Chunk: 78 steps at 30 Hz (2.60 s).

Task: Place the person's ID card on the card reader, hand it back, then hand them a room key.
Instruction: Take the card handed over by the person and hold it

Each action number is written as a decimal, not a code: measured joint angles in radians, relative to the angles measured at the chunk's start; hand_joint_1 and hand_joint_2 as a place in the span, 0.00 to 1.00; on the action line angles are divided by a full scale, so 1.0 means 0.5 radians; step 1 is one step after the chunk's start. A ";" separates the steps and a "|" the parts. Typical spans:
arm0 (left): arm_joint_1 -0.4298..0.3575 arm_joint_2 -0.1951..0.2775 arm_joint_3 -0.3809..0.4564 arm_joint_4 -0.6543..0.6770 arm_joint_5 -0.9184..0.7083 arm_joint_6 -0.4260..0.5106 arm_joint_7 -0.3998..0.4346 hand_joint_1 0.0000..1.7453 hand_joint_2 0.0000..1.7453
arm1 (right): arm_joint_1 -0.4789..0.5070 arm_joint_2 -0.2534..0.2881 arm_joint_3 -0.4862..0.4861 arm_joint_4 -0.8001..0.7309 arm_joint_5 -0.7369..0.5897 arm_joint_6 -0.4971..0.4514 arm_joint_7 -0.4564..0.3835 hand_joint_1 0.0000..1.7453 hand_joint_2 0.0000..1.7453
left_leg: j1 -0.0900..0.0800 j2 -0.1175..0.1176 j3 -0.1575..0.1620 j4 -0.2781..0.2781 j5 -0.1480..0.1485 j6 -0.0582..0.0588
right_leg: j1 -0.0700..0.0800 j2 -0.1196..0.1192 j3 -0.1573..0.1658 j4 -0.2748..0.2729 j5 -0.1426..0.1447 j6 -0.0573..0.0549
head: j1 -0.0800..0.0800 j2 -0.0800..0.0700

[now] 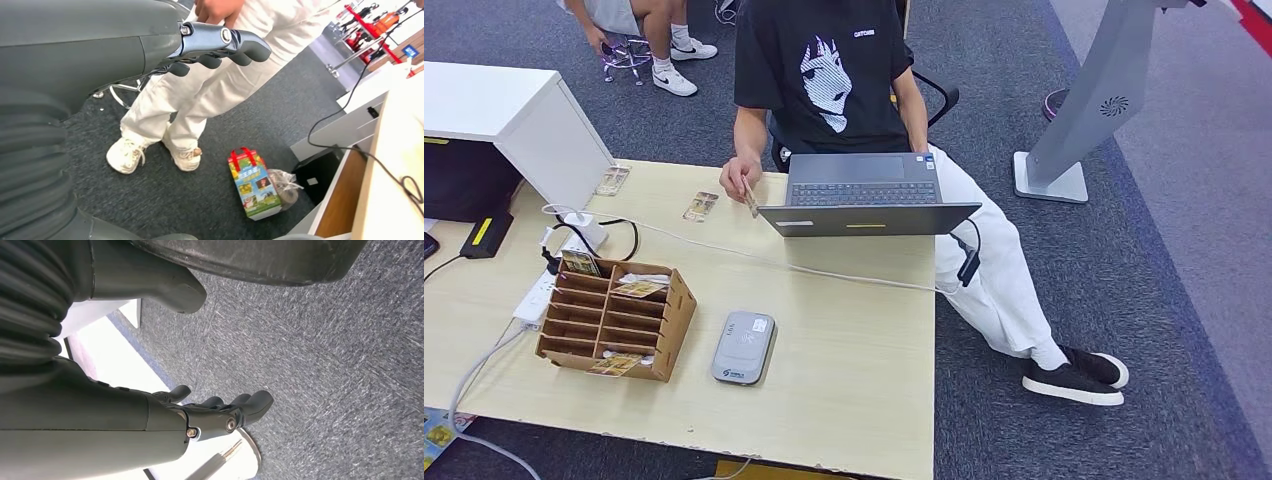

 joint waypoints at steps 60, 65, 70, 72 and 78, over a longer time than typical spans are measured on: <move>-0.757 0.482 -1.289 -0.627 -1.513 0.000 0.529 0.00 1.00 | -0.060 -0.118 0.222 -0.042 0.104 0.192 -0.058 0.00 1.00 | 0.000 0.000 0.000 0.001 0.013 -0.001 | 0.000 0.000 -0.002 0.001 0.011 -0.002 | 0.000 0.000; -0.930 0.545 -1.462 -0.345 -1.632 0.000 0.707 0.00 1.00 | -0.070 -0.118 0.222 -0.046 0.098 0.192 -0.057 0.00 1.00 | 0.000 0.001 -0.001 0.001 0.013 -0.001 | 0.000 0.001 -0.003 0.001 0.012 -0.001 | 0.000 0.000; -0.989 0.555 -1.570 -0.224 -1.659 0.002 0.733 0.79 1.00 | -0.073 -0.117 0.222 -0.052 0.095 0.183 -0.051 0.00 1.00 | 0.000 0.001 -0.003 0.001 0.013 -0.001 | 0.000 0.001 -0.005 0.002 0.012 -0.001 | 0.000 0.000; -0.999 0.555 -1.601 -0.204 -1.630 0.004 0.735 1.00 1.00 | -0.075 -0.115 0.222 -0.056 0.095 0.169 -0.040 0.00 1.00 | 0.000 0.001 -0.003 0.001 0.013 -0.001 | 0.000 0.002 -0.005 0.002 0.012 -0.001 | 0.000 0.000; -1.001 0.556 -1.632 -0.192 -1.524 0.005 0.674 1.00 1.00 | -0.075 -0.112 0.222 -0.063 0.094 0.153 -0.030 0.00 1.00 | 0.000 0.002 -0.004 0.001 0.013 -0.002 | 0.000 0.003 -0.006 0.002 0.012 -0.001 | 0.000 0.000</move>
